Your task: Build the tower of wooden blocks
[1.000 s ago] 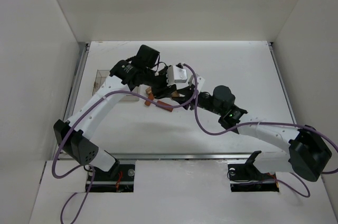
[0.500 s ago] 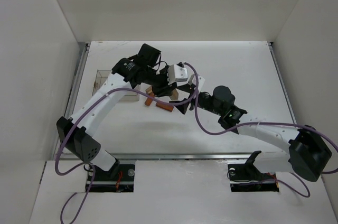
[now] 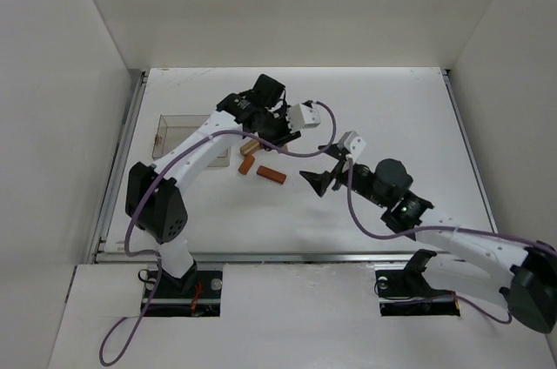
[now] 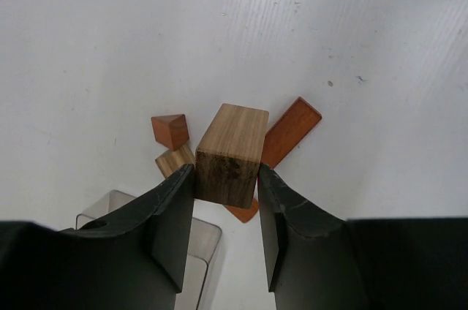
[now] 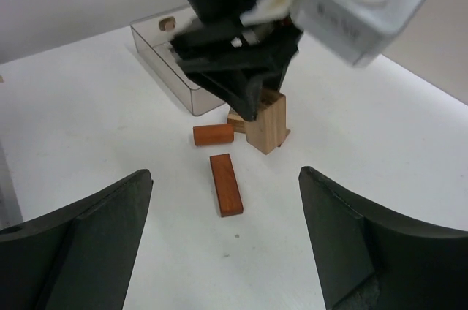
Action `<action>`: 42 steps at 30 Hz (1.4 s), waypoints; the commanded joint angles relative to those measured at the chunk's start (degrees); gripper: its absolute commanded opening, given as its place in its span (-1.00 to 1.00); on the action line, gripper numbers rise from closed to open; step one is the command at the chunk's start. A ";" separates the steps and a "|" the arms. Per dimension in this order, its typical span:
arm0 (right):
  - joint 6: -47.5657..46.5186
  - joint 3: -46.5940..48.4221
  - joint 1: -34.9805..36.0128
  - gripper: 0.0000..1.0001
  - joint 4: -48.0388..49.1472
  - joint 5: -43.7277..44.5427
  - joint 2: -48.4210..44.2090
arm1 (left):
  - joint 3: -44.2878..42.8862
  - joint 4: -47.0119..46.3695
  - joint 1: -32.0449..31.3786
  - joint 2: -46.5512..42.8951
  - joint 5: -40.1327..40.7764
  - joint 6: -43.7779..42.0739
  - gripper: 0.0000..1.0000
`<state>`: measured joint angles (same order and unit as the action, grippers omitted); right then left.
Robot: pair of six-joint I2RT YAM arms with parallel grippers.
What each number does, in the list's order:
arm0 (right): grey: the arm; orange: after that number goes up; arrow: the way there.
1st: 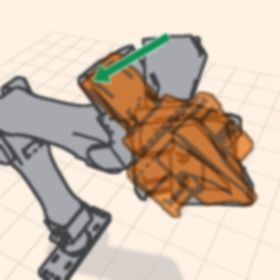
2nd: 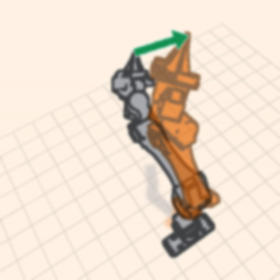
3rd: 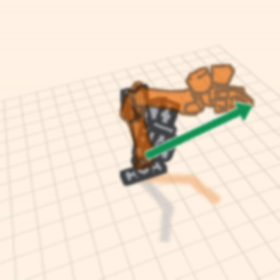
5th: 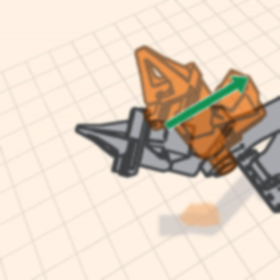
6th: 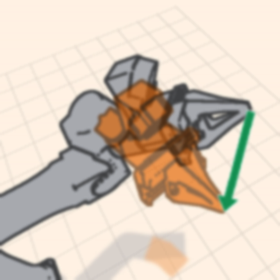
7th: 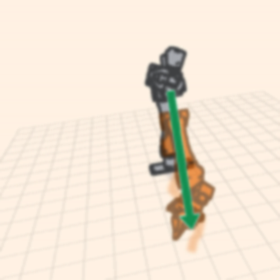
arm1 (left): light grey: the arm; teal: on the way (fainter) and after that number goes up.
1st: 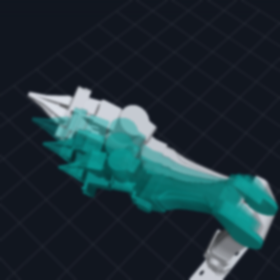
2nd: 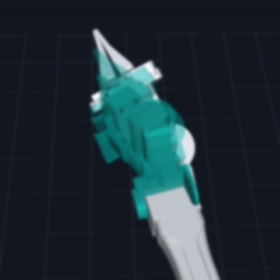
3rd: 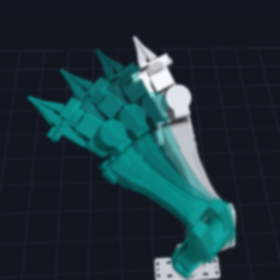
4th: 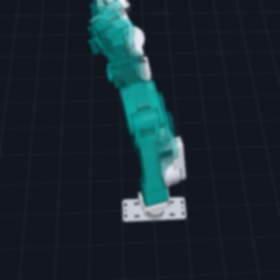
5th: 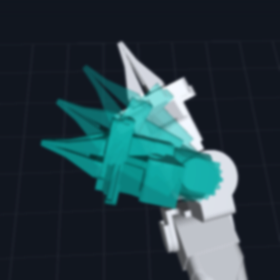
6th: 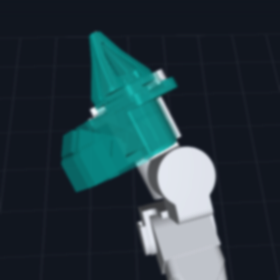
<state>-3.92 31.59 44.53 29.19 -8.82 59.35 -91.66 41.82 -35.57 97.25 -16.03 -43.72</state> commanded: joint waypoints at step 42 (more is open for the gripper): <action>-0.12 0.75 -0.32 0.74 -32.09 11.90 -32.55 | 1.22 -11.59 -3.28 18.24 -0.14 -5.24 -0.49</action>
<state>-3.66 29.54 44.31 -3.90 2.22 27.03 -90.76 29.50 -38.57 115.66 -16.19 -50.59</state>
